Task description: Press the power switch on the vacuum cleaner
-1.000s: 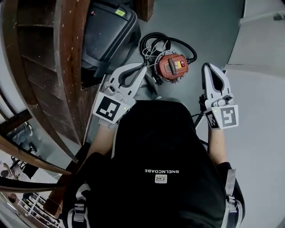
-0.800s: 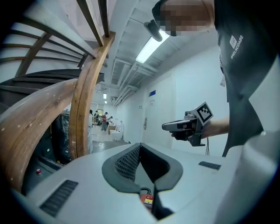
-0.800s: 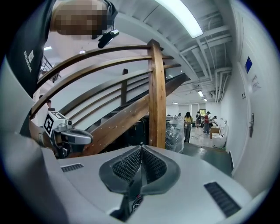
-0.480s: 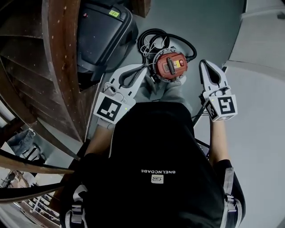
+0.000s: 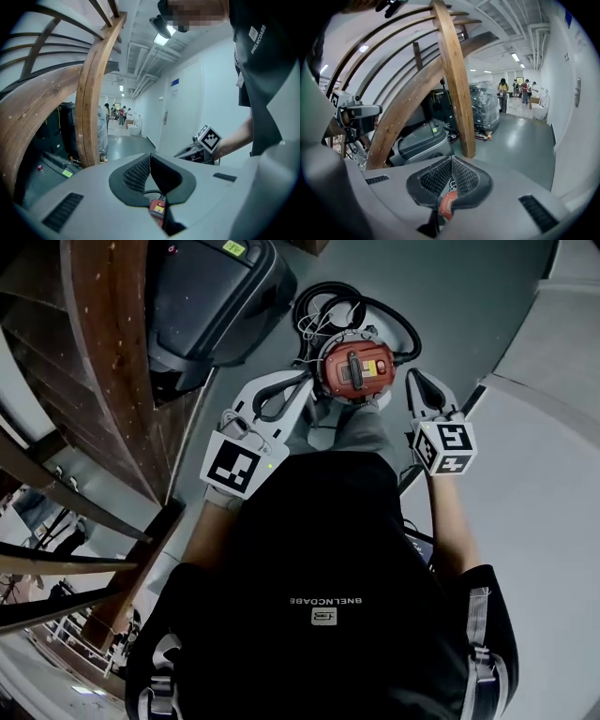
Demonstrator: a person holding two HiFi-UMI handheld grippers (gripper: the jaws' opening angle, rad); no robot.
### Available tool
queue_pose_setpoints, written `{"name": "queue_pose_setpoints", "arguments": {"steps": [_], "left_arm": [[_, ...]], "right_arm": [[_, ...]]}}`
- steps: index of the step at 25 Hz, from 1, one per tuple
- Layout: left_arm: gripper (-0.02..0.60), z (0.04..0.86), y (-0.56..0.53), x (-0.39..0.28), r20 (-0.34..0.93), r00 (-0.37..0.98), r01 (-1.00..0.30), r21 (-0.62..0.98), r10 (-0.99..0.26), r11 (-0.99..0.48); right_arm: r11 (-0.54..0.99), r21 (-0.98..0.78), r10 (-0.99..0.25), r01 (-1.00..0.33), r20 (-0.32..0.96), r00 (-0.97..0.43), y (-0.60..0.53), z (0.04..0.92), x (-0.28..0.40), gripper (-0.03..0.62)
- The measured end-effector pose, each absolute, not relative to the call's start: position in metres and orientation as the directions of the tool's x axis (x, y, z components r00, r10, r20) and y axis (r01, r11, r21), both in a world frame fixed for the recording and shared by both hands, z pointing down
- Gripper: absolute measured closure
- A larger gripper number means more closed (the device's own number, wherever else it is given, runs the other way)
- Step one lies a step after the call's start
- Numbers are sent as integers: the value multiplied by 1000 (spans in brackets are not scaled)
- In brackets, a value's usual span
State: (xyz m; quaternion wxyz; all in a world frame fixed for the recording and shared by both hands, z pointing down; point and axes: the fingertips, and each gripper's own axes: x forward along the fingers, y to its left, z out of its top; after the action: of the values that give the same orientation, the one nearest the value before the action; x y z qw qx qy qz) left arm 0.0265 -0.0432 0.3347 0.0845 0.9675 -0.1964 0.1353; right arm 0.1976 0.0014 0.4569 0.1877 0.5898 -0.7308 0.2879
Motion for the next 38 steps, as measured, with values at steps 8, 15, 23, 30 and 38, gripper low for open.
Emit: {"name": "queue_pose_setpoints", "arguments": {"steps": [8, 15, 23, 30, 38], "left_arm": [[565, 383, -45, 32, 387, 834, -474, 137, -394, -870], [565, 414, -42, 33, 446, 791, -530, 160, -418, -832], [565, 452, -42, 30, 499, 759, -555, 161, -419, -816], [565, 478, -45, 27, 523, 728, -607, 194, -442, -770], [565, 511, -32, 23, 568, 699, -634, 211, -434, -744]], "right_arm": [[158, -257, -597, -953, 744, -299, 16, 585, 204, 566], [167, -277, -469, -946, 822, -323, 25, 682, 209, 566], [152, -268, -355, -951, 883, -306, 27, 782, 218, 566], [151, -262, -269, -953, 917, -295, 36, 845, 227, 566], [153, -257, -216, -954, 934, -286, 34, 895, 228, 566]]}}
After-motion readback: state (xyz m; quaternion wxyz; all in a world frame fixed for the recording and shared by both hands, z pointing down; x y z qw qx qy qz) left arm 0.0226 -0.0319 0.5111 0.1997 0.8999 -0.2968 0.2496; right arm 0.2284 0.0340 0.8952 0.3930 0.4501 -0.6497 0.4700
